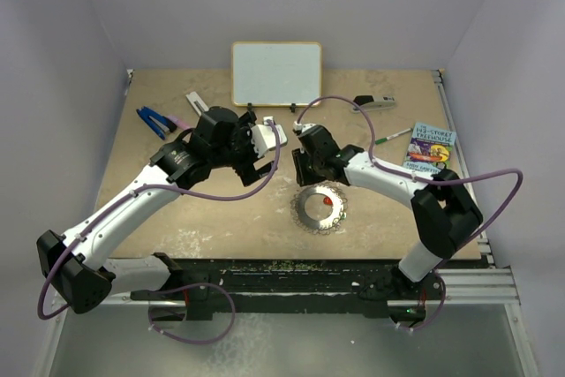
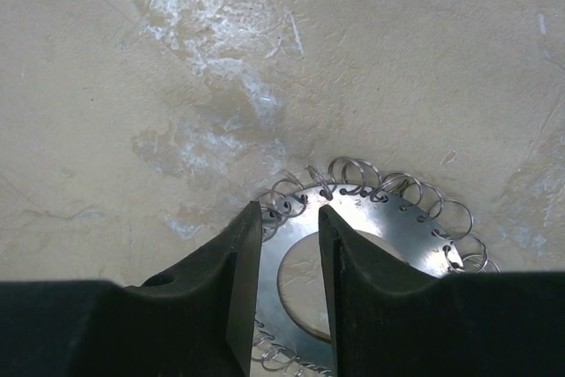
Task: Put the keys on the keyring
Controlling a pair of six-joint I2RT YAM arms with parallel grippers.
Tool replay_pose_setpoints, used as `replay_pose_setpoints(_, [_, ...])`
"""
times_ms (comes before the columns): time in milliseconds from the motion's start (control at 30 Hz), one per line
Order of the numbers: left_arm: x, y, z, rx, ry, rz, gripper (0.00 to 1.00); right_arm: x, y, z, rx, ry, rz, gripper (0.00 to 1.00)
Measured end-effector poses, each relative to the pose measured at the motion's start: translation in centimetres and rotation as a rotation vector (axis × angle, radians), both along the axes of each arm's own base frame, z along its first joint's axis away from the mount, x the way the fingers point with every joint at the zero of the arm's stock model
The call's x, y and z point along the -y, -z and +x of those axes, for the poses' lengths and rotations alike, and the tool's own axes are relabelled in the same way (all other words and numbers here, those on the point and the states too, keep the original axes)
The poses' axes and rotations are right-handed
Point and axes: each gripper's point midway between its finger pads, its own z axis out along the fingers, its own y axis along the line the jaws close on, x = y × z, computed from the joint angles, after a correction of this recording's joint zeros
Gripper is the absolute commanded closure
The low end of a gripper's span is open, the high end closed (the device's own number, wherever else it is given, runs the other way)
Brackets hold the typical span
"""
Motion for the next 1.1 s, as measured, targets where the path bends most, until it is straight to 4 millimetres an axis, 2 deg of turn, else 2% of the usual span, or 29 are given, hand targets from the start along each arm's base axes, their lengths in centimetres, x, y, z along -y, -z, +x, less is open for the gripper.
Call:
replay_pose_setpoints(167, [0.0,0.0,0.0,-0.001,-0.001,-0.001,0.02,-0.9,0.2,-1.0,0.002,-0.057,-0.019,0.63])
replay_pose_setpoints(400, [0.0,0.0,0.0,-0.002,0.0,-0.003,0.02,-2.9,0.8,-4.0,-0.002,-0.19,-0.069,0.62])
replay_pose_setpoints(533, [0.0,0.0,0.0,-0.004,0.002,-0.005,0.02,-3.4,1.0,-5.2,-0.002,-0.236,-0.087,0.64])
replay_pose_setpoints(833, [0.0,-0.2,-0.1,-0.007,0.01,-0.016,0.02,-2.6,1.7,-5.8,-0.02,-0.237,-0.123,0.67])
replay_pose_setpoints(933, [0.0,-0.3,-0.2,-0.004,0.01,-0.019,0.02,-1.6,2.0,-6.1,-0.041,-0.2,-0.156,0.67])
replay_pose_setpoints(1100, [0.1,-0.4,-0.3,-0.005,0.015,-0.023,0.02,1.2,2.1,-7.9,-0.104,-0.105,-0.207,0.68])
